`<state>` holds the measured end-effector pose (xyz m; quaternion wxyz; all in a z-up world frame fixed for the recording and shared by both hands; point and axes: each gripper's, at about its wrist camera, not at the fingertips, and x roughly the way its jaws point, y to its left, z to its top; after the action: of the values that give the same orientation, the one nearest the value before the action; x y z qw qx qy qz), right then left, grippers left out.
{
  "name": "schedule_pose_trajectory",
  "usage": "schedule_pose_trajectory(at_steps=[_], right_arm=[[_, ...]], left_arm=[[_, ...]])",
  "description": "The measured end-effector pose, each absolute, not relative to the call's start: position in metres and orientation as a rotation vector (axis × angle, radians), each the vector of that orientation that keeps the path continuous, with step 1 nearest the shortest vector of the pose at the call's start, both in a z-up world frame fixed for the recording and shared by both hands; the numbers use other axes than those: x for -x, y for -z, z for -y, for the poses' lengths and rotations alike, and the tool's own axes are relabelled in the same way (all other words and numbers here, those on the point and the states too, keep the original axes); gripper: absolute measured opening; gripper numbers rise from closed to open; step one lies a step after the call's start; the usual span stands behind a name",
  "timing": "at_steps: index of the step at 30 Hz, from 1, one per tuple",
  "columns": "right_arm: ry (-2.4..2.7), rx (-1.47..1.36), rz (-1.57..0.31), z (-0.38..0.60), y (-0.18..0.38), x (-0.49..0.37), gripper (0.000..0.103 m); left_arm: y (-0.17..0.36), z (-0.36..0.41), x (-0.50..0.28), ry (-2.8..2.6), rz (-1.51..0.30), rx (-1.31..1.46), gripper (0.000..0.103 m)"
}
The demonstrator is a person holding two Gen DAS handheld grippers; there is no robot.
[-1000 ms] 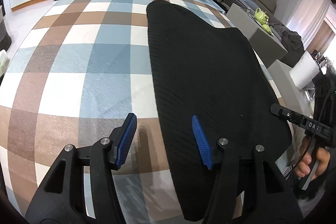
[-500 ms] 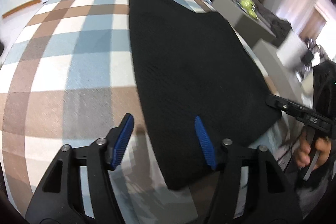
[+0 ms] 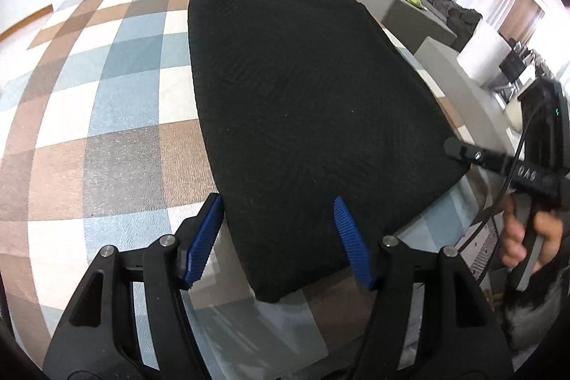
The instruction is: Fold small clothes
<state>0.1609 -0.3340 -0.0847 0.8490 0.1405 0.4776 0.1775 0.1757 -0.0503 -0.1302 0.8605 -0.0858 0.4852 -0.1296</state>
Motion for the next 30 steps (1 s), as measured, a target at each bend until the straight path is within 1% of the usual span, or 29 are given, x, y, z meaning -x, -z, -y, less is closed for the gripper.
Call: schedule_pose_trajectory(at_steps=[1, 2, 3, 4, 5, 6, 7, 13, 23, 30], right_arm=[[-0.382, -0.293, -1.006, 0.331, 0.085, -0.161, 0.047], [-0.389, -0.281, -0.998, 0.328, 0.084, -0.161, 0.045], [-0.393, -0.265, -0.999, 0.325, 0.083, -0.162, 0.039], [-0.396, -0.26, -1.0, 0.324, 0.084, -0.163, 0.036], [-0.4, -0.261, -0.999, 0.323, 0.084, -0.165, 0.034], [-0.4, -0.264, -1.0, 0.321, 0.084, -0.166, 0.033], [-0.399, -0.267, -0.997, 0.321, 0.085, -0.167, 0.033], [-0.426, -0.252, -0.99, 0.297, 0.085, -0.179, 0.032], [-0.489, -0.214, -0.985, 0.243, 0.088, -0.225, 0.032], [-0.481, -0.185, -0.977, 0.219, 0.087, -0.244, 0.032]], left_arm=[[0.131, 0.049, -0.178, 0.271, -1.019, 0.186, 0.061], [0.132, 0.048, -0.18, 0.273, -1.018, 0.191, 0.056], [0.132, 0.047, -0.181, 0.273, -1.016, 0.191, 0.046], [0.133, 0.047, -0.182, 0.265, -1.011, 0.188, 0.041], [0.133, 0.046, -0.184, 0.259, -1.006, 0.184, 0.034], [0.133, 0.044, -0.186, 0.252, -1.002, 0.183, 0.028], [0.132, 0.042, -0.188, 0.244, -0.999, 0.182, 0.027], [0.129, 0.022, -0.208, 0.154, -0.965, 0.167, 0.026], [0.123, -0.027, -0.251, 0.022, -0.903, 0.158, 0.025], [0.128, -0.048, -0.275, -0.015, -0.888, 0.166, 0.025]])
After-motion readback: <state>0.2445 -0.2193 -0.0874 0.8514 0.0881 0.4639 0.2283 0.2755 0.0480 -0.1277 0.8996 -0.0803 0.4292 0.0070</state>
